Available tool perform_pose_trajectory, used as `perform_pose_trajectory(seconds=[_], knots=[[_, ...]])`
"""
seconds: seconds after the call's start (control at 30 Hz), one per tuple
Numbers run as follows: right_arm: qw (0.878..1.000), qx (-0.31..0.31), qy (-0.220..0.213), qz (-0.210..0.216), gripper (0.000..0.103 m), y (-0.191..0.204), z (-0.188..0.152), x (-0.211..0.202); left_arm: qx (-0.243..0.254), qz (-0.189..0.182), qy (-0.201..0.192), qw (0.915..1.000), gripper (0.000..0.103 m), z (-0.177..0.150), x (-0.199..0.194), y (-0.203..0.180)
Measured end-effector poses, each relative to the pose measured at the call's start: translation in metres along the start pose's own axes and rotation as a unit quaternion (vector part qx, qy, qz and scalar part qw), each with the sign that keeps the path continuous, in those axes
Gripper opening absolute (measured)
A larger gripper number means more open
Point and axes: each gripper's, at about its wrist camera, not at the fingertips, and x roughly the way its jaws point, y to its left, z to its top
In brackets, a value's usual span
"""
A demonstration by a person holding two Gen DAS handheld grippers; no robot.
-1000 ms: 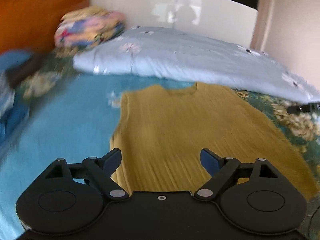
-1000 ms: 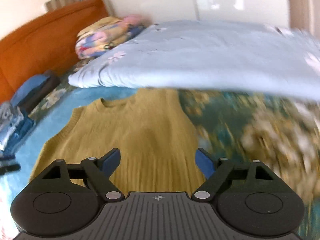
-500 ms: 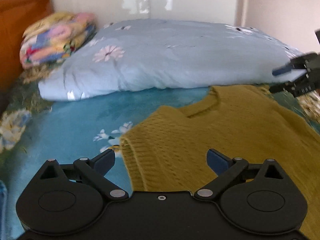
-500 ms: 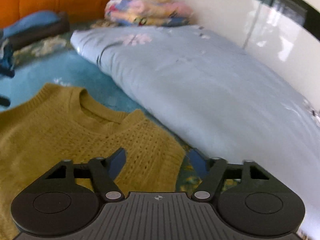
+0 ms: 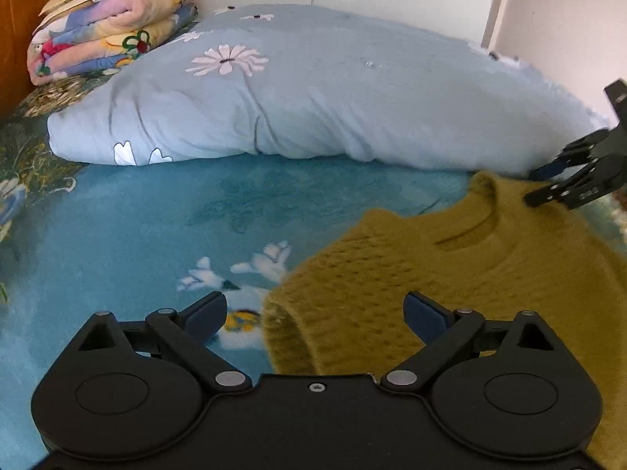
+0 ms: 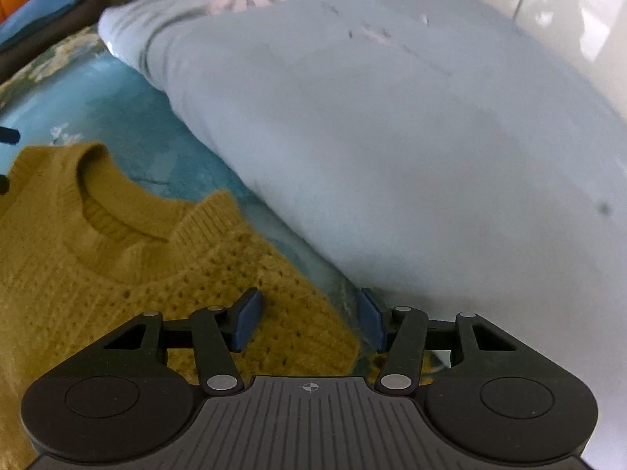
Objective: Fold clothes
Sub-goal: 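Grasp the yellow sweater's side edge with the left gripper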
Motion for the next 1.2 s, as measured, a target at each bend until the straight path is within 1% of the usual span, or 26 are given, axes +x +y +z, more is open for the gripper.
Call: perform_pose_trajectory(seconds=[0.03, 0.1, 0.13, 0.2, 0.23, 0.27, 0.3, 0.37, 0.4, 0.43, 0.5, 0.57, 0.67, 0.77, 0.83, 0.97, 1.13, 1.2], knots=[[1.000, 0.000, 0.004, 0.002, 0.050, 0.000, 0.000, 0.003, 0.001, 0.003, 0.003, 1.0000, 0.094, 0.001, 0.005, 0.001], [1.000, 0.008, 0.009, 0.008, 0.049, -0.001, 0.000, 0.006, -0.015, -0.006, 0.006, 0.9999, 0.089, 0.002, 0.013, 0.006], [1.000, 0.011, 0.011, 0.012, 0.047, -0.001, 0.000, 0.007, -0.019, -0.010, 0.006, 0.9997, 0.085, 0.001, 0.014, 0.007], [1.000, 0.014, 0.014, 0.020, 0.038, -0.002, 0.000, 0.006, -0.016, -0.008, 0.000, 0.9998, 0.070, 0.000, 0.010, 0.003], [1.000, 0.015, 0.015, 0.022, 0.035, -0.001, -0.001, 0.006, -0.015, -0.007, -0.003, 0.9999, 0.055, 0.000, 0.008, 0.002], [0.999, 0.016, 0.017, 0.024, 0.029, 0.000, 0.000, 0.005, -0.014, -0.006, -0.006, 0.9999, 0.047, -0.001, 0.007, 0.000], [0.999, 0.016, 0.018, 0.023, 0.024, 0.002, 0.000, 0.004, -0.012, -0.005, -0.009, 0.9999, 0.045, -0.001, 0.005, -0.002], [0.999, 0.018, 0.019, 0.017, 0.020, 0.008, 0.000, 0.003, -0.010, -0.003, -0.014, 0.9998, 0.018, -0.002, 0.001, -0.005], [1.000, 0.019, 0.019, 0.013, 0.017, 0.008, 0.001, 0.003, -0.008, -0.002, -0.017, 0.9998, 0.012, -0.003, -0.001, -0.007], [1.000, 0.021, 0.017, 0.007, 0.016, 0.010, 0.002, 0.001, -0.007, -0.001, -0.020, 0.9998, 0.008, -0.003, -0.003, -0.009], [1.000, 0.025, 0.011, -0.004, 0.008, 0.013, 0.003, -0.005, -0.004, 0.001, -0.026, 0.9996, 0.008, -0.005, -0.006, -0.012], [0.999, 0.033, 0.001, -0.009, 0.006, 0.013, 0.002, -0.015, -0.002, 0.003, -0.034, 0.9994, 0.008, -0.005, -0.012, -0.016], [0.999, 0.038, -0.014, -0.006, 0.006, 0.018, -0.004, -0.031, 0.001, 0.003, -0.059, 0.9983, 0.008, -0.005, -0.035, -0.022], [0.998, 0.041, -0.042, -0.010, 0.006, 0.022, -0.014, -0.058, -0.003, -0.002, -0.092, 0.9958, 0.008, -0.005, -0.066, -0.030], [0.996, 0.050, -0.069, -0.010, 0.006, 0.024, -0.022, -0.080, 0.004, -0.005, -0.115, 0.9933, 0.008, -0.007, -0.090, -0.040], [0.989, 0.071, -0.131, -0.008, 0.006, 0.030, -0.047, -0.134, 0.016, -0.009, -0.157, 0.9874, 0.008, -0.021, -0.142, -0.065], [0.976, 0.086, -0.201, -0.018, 0.006, 0.040, -0.097, -0.197, 0.025, -0.004, -0.201, 0.9792, 0.008, -0.051, -0.203, -0.098], [0.971, 0.091, -0.222, -0.016, 0.006, 0.043, -0.122, -0.221, 0.024, -0.003, -0.216, 0.9761, 0.008, -0.066, -0.225, -0.110]])
